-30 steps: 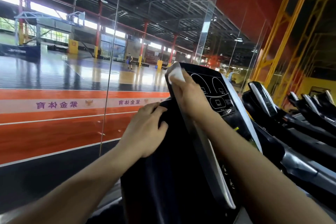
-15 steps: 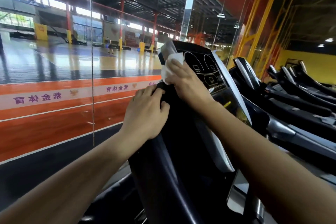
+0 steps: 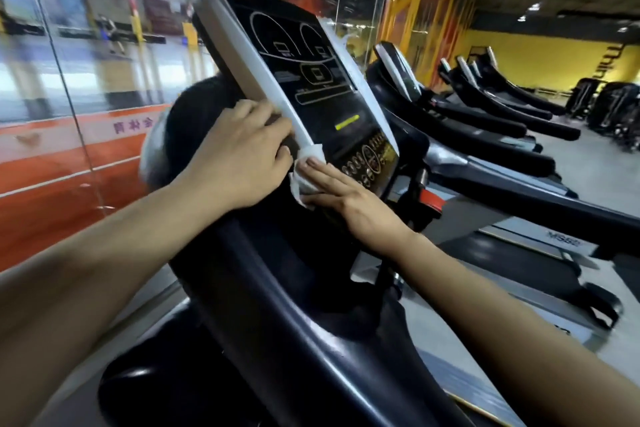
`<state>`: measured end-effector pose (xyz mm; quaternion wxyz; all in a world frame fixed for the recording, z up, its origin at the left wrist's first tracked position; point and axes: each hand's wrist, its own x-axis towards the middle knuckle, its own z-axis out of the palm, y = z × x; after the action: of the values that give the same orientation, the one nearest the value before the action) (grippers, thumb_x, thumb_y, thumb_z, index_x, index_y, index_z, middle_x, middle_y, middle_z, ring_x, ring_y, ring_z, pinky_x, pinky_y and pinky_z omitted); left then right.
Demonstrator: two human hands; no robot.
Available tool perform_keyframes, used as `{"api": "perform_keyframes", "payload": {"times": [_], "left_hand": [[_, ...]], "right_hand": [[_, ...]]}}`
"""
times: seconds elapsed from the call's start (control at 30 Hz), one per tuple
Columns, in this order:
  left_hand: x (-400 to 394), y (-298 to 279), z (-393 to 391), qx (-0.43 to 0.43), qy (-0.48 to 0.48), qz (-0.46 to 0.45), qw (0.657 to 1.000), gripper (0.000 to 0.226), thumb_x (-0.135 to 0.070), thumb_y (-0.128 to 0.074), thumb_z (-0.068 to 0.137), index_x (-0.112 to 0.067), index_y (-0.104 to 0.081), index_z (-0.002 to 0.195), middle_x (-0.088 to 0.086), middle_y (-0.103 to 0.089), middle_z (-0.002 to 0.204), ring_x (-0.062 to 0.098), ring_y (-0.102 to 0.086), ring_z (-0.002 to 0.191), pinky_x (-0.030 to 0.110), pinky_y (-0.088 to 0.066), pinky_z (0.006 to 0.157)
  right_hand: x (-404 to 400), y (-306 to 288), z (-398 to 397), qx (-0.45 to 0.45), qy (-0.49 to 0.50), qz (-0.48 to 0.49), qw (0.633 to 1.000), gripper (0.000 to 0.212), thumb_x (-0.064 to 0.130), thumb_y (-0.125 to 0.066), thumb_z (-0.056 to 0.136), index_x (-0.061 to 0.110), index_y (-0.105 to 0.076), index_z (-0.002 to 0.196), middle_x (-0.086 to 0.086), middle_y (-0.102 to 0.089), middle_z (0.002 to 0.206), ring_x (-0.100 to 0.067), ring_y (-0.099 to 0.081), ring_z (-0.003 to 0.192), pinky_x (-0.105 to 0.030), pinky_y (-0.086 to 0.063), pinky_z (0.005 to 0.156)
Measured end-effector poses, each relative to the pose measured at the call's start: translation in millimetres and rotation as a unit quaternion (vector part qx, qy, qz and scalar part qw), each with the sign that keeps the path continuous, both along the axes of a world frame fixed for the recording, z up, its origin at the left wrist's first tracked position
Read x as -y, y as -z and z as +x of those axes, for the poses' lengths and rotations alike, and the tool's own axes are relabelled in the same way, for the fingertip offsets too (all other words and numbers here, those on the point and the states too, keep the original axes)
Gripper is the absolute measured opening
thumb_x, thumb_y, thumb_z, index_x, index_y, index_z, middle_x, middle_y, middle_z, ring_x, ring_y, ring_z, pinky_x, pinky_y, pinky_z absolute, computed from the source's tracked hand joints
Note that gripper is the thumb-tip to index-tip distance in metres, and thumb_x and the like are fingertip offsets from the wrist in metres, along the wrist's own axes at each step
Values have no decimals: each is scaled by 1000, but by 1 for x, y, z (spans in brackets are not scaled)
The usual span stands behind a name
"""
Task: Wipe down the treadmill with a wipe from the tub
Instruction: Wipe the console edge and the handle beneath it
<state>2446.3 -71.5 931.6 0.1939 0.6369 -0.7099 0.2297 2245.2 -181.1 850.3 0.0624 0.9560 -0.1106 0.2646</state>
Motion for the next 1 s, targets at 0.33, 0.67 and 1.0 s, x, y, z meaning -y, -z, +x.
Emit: {"api": "perform_keyframes", "payload": {"times": [0.33, 0.67, 1.0], "left_hand": [[19, 33, -70, 47, 2, 100, 994, 49, -36, -43, 102, -32, -44, 151, -4, -30, 164, 23, -16, 153, 40, -15, 121], [24, 53, -89, 126, -88, 111, 982, 55, -42, -48, 99, -29, -44, 152, 2, -30, 165, 33, -8, 156, 47, -12, 123], [42, 77, -122, 166, -101, 96, 976, 51, -38, -50, 94, -21, -57, 142, 9, -48, 154, 30, -38, 147, 51, -3, 126]], "right_hand": [[6, 30, -86, 46, 17, 50, 998, 24, 7, -60, 98, 7, -72, 118, -9, -57, 145, -24, -52, 132, -32, -39, 111], [48, 92, -163, 140, 148, 227, 952, 58, -12, -43, 91, 17, -62, 137, 3, -52, 148, -8, -43, 141, -25, -32, 118], [42, 100, -141, 200, 182, 232, 934, 43, -6, -48, 91, 12, -69, 123, -5, -63, 131, -21, -54, 119, -31, -43, 104]]}}
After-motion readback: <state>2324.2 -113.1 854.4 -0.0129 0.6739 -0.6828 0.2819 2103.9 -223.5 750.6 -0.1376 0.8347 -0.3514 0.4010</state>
